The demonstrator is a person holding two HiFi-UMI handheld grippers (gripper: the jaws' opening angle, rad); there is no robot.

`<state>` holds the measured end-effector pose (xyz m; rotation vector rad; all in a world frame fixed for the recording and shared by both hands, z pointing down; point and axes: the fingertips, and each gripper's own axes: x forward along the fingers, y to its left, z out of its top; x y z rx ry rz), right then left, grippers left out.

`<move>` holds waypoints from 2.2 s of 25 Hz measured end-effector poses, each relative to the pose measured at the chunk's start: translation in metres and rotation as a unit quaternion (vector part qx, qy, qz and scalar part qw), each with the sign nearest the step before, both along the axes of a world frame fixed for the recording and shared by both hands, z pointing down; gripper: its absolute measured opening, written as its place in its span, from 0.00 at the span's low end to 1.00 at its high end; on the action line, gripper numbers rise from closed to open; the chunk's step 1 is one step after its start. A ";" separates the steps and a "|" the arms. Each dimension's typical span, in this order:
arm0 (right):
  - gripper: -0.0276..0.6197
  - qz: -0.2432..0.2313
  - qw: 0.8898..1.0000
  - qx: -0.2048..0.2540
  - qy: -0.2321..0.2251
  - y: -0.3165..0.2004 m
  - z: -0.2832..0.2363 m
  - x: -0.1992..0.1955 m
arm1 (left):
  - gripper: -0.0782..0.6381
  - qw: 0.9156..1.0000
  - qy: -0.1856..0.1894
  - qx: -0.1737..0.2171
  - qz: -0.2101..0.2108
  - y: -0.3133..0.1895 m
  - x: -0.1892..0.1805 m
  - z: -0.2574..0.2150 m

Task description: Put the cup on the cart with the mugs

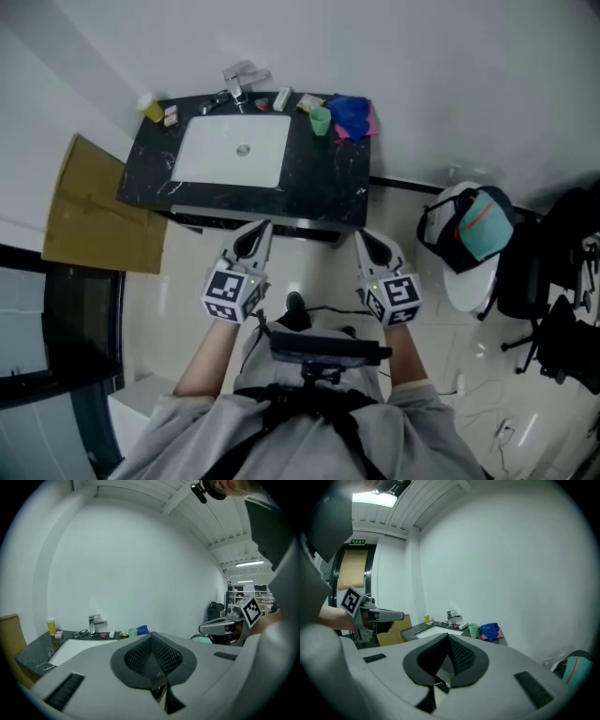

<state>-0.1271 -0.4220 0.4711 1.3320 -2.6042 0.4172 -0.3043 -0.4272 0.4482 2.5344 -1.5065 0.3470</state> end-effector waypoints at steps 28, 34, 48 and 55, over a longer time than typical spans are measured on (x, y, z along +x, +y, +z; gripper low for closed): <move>0.44 -0.034 0.995 -0.079 0.048 -0.256 0.141 -0.063 | 0.11 0.998 -0.007 -0.068 -0.018 -0.170 0.002 0.060; 0.66 -0.011 0.994 -0.069 0.083 -0.319 0.163 -0.074 | 0.11 0.997 -0.008 -0.073 -0.035 -0.186 0.003 0.064; 0.70 -0.001 0.992 -0.076 0.103 -0.395 0.191 -0.101 | 0.11 0.994 -0.008 -0.084 -0.074 -0.200 -0.018 0.087; 0.70 -0.001 0.991 -0.081 0.105 -0.405 0.199 -0.110 | 0.11 0.992 -0.006 -0.091 -0.084 -0.203 -0.021 0.093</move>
